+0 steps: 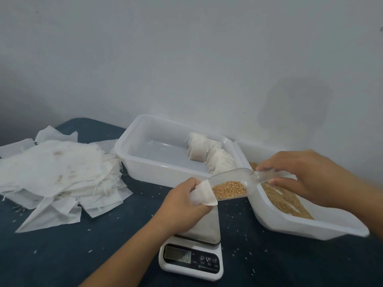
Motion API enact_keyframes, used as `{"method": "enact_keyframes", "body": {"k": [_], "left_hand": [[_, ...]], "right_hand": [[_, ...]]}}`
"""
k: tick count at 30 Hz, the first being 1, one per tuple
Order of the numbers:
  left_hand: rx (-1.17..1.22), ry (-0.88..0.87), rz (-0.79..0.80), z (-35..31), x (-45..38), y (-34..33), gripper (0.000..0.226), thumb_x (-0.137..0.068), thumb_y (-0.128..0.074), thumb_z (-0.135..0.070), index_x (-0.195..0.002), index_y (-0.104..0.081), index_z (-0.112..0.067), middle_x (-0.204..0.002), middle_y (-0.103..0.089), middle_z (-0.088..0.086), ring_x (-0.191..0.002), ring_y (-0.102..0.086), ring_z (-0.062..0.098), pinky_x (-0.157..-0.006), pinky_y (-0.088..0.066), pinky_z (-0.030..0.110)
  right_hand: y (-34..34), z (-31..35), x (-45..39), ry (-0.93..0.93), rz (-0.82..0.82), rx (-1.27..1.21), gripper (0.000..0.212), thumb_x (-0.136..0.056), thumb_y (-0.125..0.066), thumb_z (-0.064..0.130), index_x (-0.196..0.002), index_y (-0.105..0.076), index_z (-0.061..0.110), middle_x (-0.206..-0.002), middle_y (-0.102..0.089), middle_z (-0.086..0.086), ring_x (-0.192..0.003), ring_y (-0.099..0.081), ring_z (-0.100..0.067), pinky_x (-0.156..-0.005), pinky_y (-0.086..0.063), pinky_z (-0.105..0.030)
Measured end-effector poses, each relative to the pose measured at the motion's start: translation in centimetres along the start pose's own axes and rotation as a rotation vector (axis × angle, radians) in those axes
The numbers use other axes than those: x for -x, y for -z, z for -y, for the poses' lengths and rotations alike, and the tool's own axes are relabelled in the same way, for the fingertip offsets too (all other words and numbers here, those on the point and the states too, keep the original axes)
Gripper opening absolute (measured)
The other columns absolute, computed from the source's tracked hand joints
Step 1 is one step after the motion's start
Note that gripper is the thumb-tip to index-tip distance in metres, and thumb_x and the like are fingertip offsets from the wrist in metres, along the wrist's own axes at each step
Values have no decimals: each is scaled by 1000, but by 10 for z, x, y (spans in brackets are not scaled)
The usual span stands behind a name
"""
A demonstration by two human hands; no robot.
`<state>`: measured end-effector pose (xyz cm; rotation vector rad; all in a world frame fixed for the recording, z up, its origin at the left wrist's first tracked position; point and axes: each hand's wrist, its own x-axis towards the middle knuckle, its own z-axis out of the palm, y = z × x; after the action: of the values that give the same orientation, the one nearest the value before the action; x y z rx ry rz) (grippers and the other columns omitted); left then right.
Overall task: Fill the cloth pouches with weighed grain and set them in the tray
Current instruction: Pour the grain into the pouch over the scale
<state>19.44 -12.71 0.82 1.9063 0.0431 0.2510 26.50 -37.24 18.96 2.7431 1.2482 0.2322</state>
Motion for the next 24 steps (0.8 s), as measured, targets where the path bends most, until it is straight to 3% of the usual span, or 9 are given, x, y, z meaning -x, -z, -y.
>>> {"method": "enact_keyframes", "body": {"k": [6,10,13,16,21,24], "left_hand": [[3,-13,8,0,0,0,25,-84,-77,-40,-97,-55,-36,-92,-65,-15,-79,-62,6,-57,-43,11],[14,-12,3,1,0,-1,25,-83,-77,-40,-94,-55,-37,-90,-65,-16,-79,-62,5,-61,-44,13],[52,-1,-8,0,0,-2,22,-80,-76,-41,-90,-56,-37,-85,-65,-16,-74,-60,4,-61,-43,17],[83,15,-14,-1,1,-2,21,-80,-75,-41,-92,-58,-35,-86,-64,-13,-75,-60,6,-60,-44,20],[130,29,-31,-3,2,-3,20,-82,-77,-39,-92,-60,-32,-84,-62,-14,-73,-57,2,-63,-44,19],[159,57,-41,-3,2,-2,19,-82,-78,-38,-90,-61,-34,-81,-62,-15,-71,-58,0,-61,-43,16]], "right_hand": [[15,13,-5,56,40,194,36,-99,-57,49,-135,-56,54,-128,-57,33,-114,-55,3,-99,-37,-26],[24,23,-4,86,36,287,36,-101,-52,50,-137,-53,54,-130,-56,32,-117,-54,2,-100,-35,-31],[25,26,-2,154,-104,306,33,-91,-74,32,-124,-72,38,-114,-71,16,-98,-70,-16,-86,-49,-45],[24,26,0,264,-248,413,33,-81,-85,22,-113,-78,26,-103,-76,7,-82,-74,-24,-73,-54,-48],[24,23,-1,361,-455,500,27,-87,-80,12,-113,-79,20,-105,-77,3,-84,-73,-29,-81,-49,-50],[21,10,1,309,-486,403,25,-96,-66,28,-117,-77,22,-109,-76,5,-90,-73,-27,-83,-50,-50]]}}
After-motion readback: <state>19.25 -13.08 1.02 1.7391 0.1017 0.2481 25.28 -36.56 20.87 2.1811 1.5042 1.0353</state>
